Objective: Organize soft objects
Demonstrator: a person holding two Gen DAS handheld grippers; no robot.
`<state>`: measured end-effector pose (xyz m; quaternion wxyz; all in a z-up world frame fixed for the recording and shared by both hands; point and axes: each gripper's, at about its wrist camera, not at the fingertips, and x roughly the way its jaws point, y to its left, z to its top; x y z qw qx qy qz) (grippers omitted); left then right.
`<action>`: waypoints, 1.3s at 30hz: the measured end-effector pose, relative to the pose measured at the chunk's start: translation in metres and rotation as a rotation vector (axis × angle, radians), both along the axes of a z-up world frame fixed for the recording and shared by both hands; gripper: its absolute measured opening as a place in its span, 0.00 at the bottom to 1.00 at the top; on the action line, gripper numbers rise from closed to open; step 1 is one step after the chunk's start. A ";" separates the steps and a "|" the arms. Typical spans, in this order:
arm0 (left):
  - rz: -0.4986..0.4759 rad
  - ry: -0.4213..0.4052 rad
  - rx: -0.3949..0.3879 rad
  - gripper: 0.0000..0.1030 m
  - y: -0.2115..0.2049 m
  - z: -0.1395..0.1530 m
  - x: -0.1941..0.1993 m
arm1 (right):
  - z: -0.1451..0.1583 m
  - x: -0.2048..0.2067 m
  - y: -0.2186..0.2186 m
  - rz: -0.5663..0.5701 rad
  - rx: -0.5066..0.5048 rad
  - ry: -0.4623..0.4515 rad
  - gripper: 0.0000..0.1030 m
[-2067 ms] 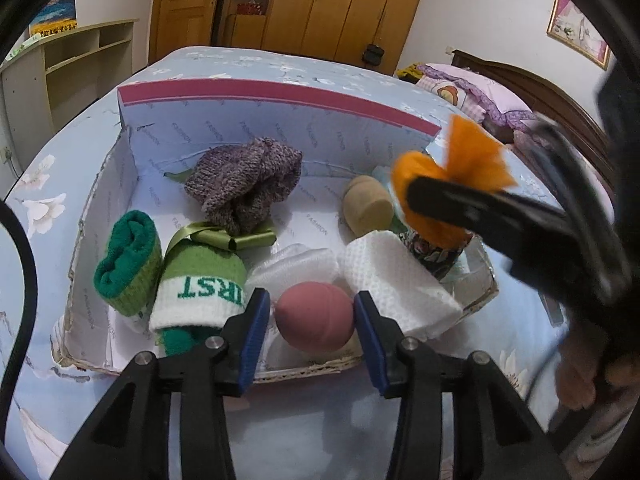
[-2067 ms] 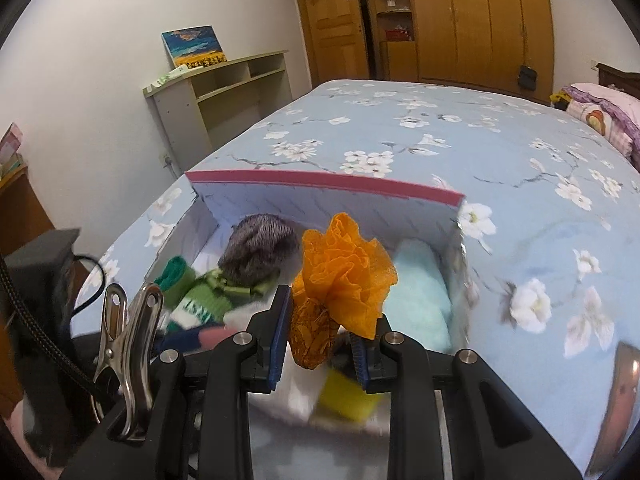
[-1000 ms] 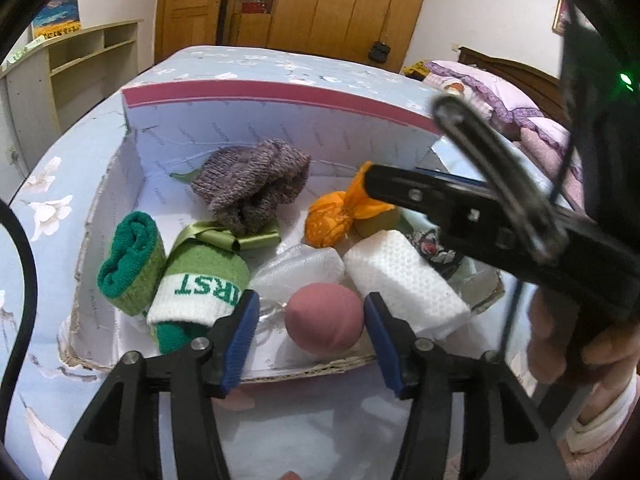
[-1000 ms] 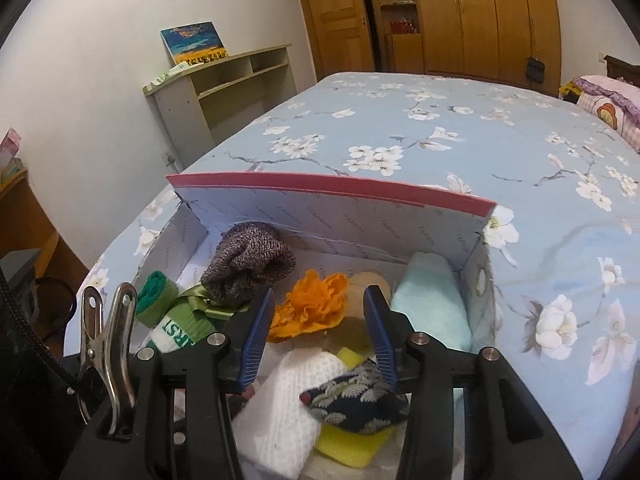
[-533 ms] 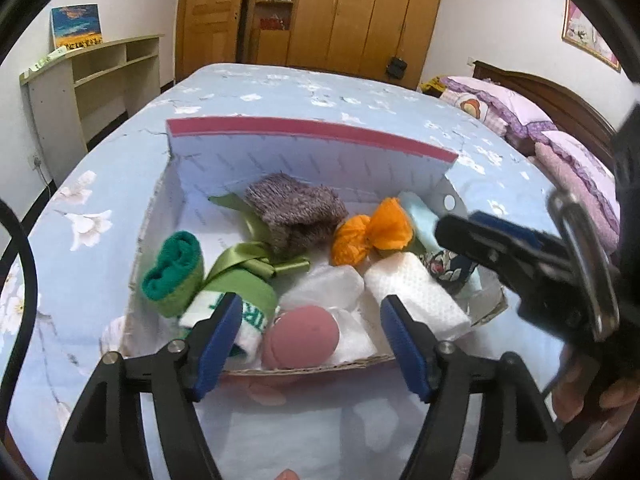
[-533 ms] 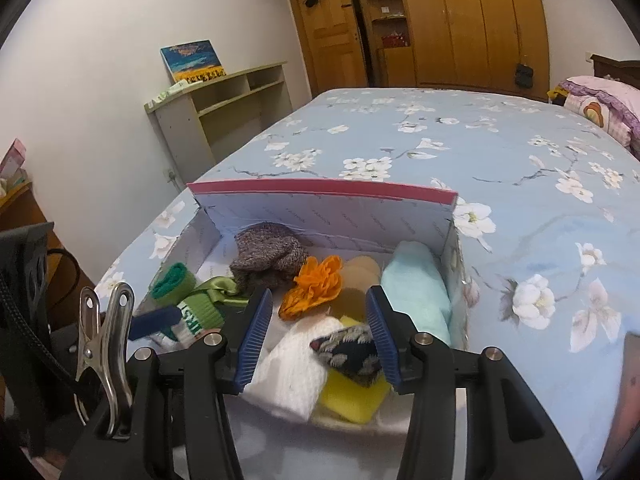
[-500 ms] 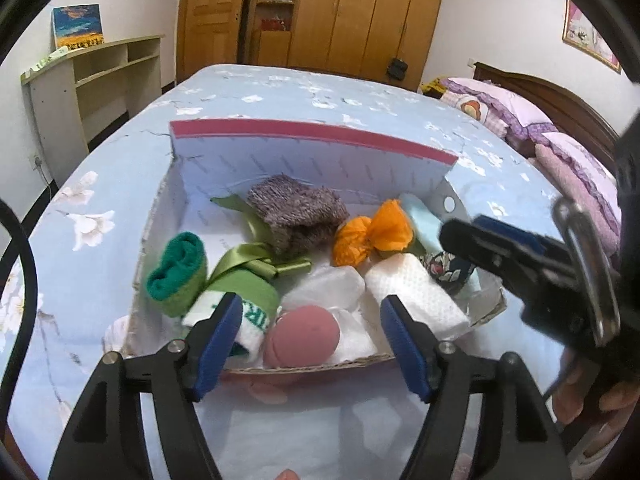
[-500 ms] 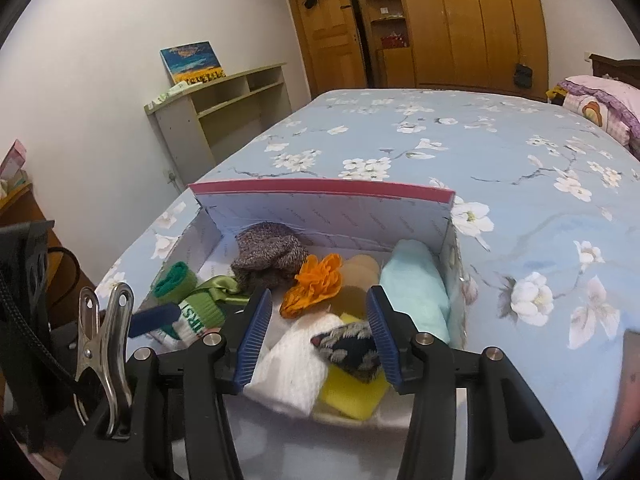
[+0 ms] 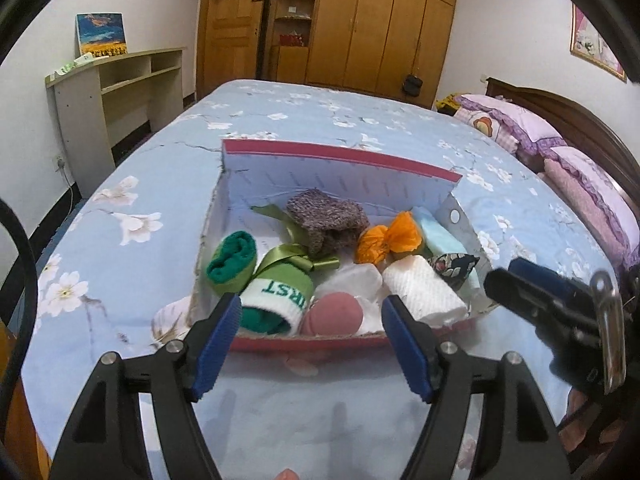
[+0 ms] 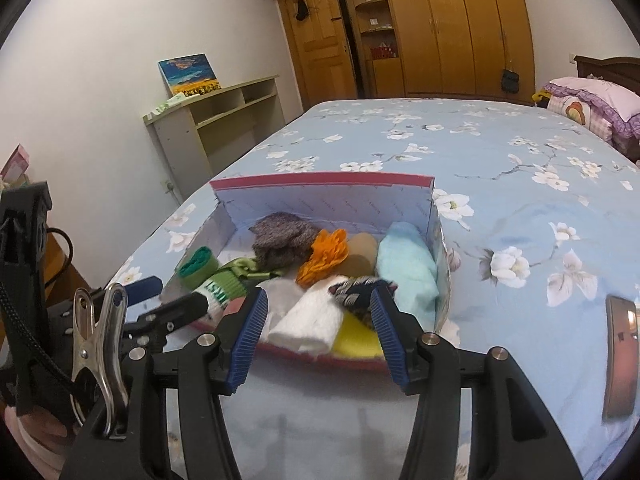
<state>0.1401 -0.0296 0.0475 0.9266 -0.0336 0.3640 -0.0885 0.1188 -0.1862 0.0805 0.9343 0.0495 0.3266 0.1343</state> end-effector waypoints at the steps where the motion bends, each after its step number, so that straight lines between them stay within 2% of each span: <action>1: 0.003 -0.001 -0.001 0.74 0.002 0.000 -0.002 | 0.000 -0.003 0.001 0.003 0.003 -0.001 0.53; 8: 0.012 -0.007 0.008 0.79 0.013 0.001 -0.023 | -0.009 -0.029 0.013 0.007 0.010 0.009 0.53; 15: 0.002 0.023 0.028 0.79 0.015 -0.013 -0.036 | -0.024 -0.053 0.013 -0.071 0.014 0.018 0.54; 21: -0.006 0.052 0.042 0.79 0.010 -0.033 -0.043 | -0.041 -0.056 0.017 -0.120 -0.068 0.042 0.54; 27: -0.010 0.076 0.056 0.79 0.005 -0.052 -0.044 | -0.060 -0.059 0.018 -0.127 -0.077 0.085 0.54; 39: -0.006 0.127 0.075 0.79 0.003 -0.082 -0.034 | -0.093 -0.061 0.021 -0.165 -0.101 0.109 0.54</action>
